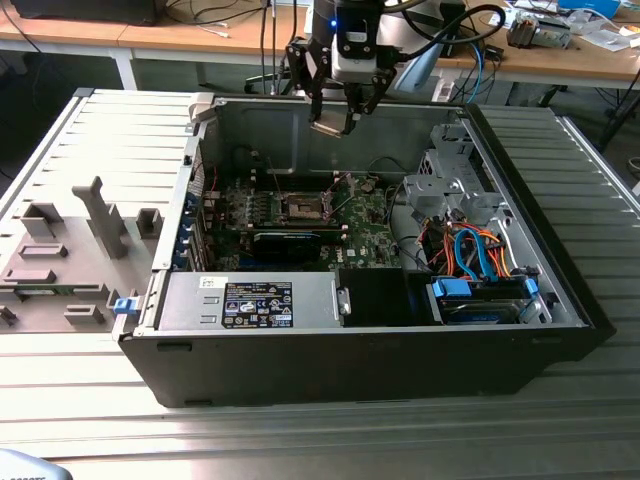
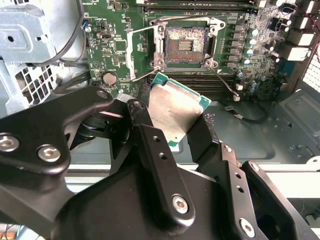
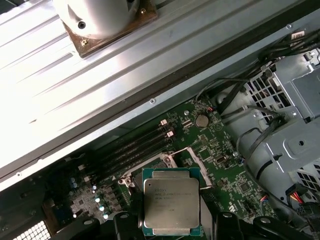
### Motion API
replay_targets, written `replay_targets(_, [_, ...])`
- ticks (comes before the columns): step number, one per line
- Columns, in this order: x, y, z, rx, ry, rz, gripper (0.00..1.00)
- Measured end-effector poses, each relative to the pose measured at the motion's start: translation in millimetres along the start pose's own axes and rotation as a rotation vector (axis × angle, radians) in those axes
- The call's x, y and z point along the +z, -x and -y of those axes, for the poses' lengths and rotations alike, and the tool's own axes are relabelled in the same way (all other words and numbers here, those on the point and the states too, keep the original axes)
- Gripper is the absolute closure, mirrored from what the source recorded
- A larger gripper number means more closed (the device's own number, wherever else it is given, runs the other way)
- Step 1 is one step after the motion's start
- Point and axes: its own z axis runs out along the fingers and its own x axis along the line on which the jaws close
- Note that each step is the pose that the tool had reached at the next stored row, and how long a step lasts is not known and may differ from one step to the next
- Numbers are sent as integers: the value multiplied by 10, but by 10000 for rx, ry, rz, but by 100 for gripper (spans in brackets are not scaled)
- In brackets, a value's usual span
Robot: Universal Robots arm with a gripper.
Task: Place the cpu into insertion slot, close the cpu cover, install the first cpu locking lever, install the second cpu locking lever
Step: 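Place the cpu into insertion slot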
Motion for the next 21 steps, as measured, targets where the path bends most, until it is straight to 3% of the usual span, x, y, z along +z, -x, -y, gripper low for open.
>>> replay_targets(21, [0, 0, 0, 486, 24, 35, 45])
